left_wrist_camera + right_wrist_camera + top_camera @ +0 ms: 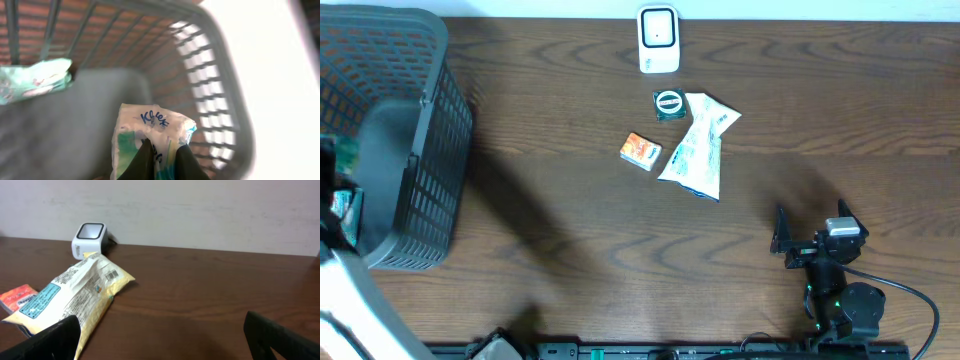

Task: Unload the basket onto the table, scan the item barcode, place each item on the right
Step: 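Reach the left gripper into the basket and grasp the Kleenex tissue pack, then carry the Kleenex pack with the left gripper and place it on table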

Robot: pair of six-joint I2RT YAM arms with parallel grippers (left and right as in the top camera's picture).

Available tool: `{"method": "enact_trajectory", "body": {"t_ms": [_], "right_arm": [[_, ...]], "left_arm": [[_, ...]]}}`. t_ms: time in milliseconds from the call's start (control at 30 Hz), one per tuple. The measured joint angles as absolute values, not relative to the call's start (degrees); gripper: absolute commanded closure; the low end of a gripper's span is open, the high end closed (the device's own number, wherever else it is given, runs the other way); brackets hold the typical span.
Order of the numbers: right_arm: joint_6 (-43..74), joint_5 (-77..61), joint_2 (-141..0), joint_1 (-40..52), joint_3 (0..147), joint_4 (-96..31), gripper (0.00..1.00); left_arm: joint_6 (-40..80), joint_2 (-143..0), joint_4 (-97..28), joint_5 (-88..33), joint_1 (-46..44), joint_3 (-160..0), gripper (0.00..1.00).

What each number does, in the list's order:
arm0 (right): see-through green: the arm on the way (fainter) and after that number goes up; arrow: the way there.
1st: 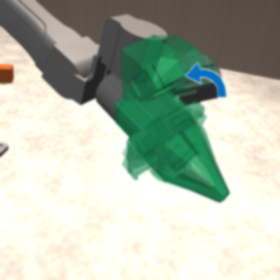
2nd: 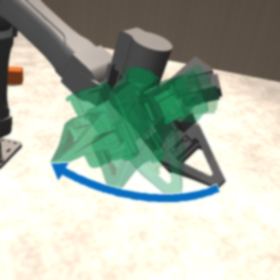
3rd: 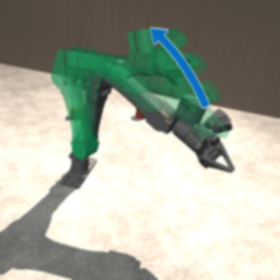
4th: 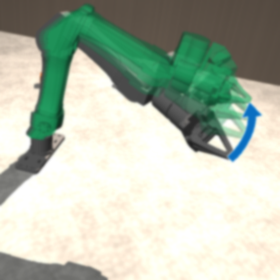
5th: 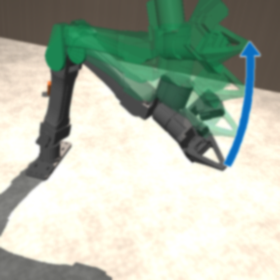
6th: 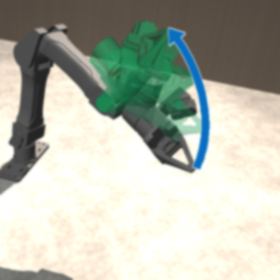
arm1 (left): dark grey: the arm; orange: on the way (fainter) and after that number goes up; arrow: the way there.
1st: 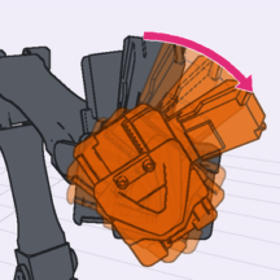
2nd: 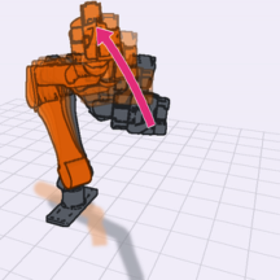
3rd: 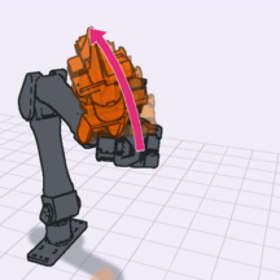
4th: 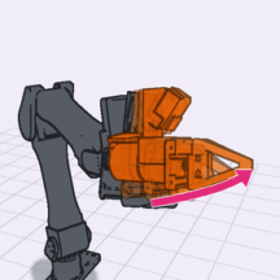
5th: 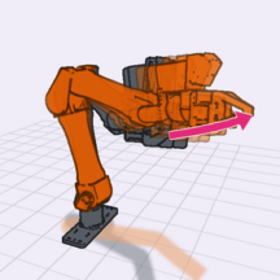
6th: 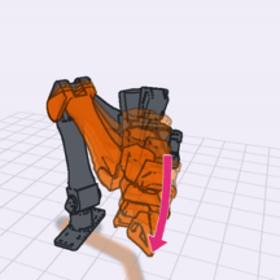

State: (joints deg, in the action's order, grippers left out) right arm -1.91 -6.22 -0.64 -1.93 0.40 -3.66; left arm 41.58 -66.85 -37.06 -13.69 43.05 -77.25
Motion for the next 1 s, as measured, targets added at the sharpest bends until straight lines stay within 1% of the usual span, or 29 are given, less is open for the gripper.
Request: {"method": "enact_trajectory", "body": {"t_ms": [100, 200, 300, 433, 600, 733, 867, 1000], "right_arm": [[-1.91, -6.22, -0.64, -1.93, 0.40, -3.64, 0.01], [-1.91, -6.22, -0.64, -1.93, 0.40, -3.66, 0.01], [-1.91, -6.20, -0.64, -1.93, 0.40, -3.66, 0.01], [-1.91, -6.22, -0.64, -1.93, 0.40, -3.66, 0.01], [-1.91, -6.20, -0.64, -1.93, 0.40, -3.64, 0.01], [-1.91, -6.22, -0.64, -1.93, 0.40, -3.66, 0.01], [-1.91, -6.22, -0.62, -1.93, 0.40, -3.66, 0.01], [-1.91, -6.22, -0.64, -1.93, 0.40, -3.66, 0.01]], "left_arm": [[41.54, -60.82, -37.32, -13.93, 40.12, -77.25, 0.93], [40.56, -56.64, -37.36, -15.57, 34.70, -77.25, 0.93], [38.57, -54.76, -37.28, -16.49, 26.74, -77.25, 0.93], [35.64, -55.64, -37.21, -17.04, 15.77, -77.25, 0.93], [31.18, -62.50, -35.94, -17.50, 3.60, -77.25, 0.93], [24.62, -72.77, -33.34, -17.74, -4.51, -77.25, 0.92], [19.75, -83.57, -29.78, -17.72, -9.39, -77.25, 0.93], [16.51, -93.06, -24.71, -17.56, -12.19, -77.25, 0.93]]}}
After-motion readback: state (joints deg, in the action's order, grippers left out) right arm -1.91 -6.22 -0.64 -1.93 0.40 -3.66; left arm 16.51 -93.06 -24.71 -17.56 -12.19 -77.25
